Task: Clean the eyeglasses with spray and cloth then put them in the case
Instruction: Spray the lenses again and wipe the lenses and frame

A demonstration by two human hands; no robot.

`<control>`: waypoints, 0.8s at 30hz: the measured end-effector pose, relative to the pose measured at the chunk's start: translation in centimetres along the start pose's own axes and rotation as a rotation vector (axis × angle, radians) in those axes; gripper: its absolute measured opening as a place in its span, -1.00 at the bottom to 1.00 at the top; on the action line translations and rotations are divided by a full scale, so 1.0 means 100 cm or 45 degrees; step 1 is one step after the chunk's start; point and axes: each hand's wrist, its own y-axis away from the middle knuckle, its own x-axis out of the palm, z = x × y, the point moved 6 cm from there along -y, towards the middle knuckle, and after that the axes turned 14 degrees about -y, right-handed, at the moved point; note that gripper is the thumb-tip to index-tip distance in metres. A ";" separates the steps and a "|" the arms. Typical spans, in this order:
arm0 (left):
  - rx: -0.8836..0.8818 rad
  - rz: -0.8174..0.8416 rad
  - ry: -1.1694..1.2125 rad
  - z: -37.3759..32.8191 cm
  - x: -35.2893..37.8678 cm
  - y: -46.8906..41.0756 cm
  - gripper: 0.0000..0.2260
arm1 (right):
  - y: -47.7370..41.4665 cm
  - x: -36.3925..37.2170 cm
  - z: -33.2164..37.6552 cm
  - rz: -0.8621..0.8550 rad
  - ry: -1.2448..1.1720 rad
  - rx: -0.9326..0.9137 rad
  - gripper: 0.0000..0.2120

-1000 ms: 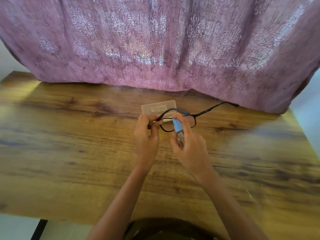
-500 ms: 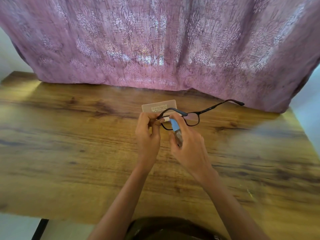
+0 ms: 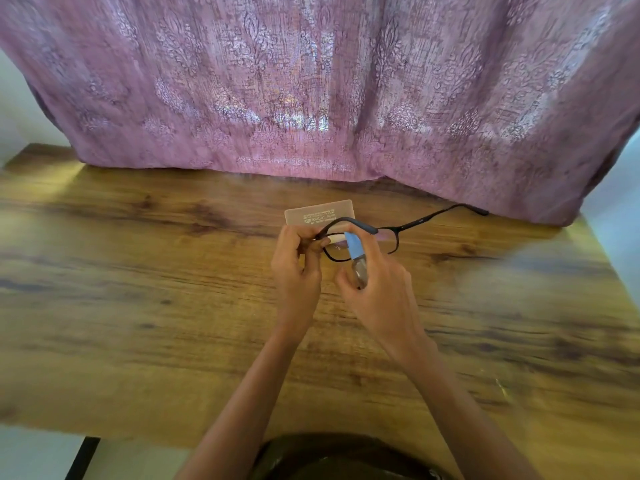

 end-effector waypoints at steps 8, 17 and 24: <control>0.007 0.017 -0.044 0.005 0.001 0.001 -0.83 | 0.001 -0.010 0.000 -0.140 -0.094 0.014 -0.45; 0.031 0.009 -0.049 0.010 0.001 0.001 -0.86 | -0.006 -0.031 -0.026 -0.059 0.037 0.056 -0.48; 0.023 0.010 -0.052 0.012 0.002 0.001 -0.76 | 0.000 -0.037 -0.033 -0.153 0.140 0.145 -0.45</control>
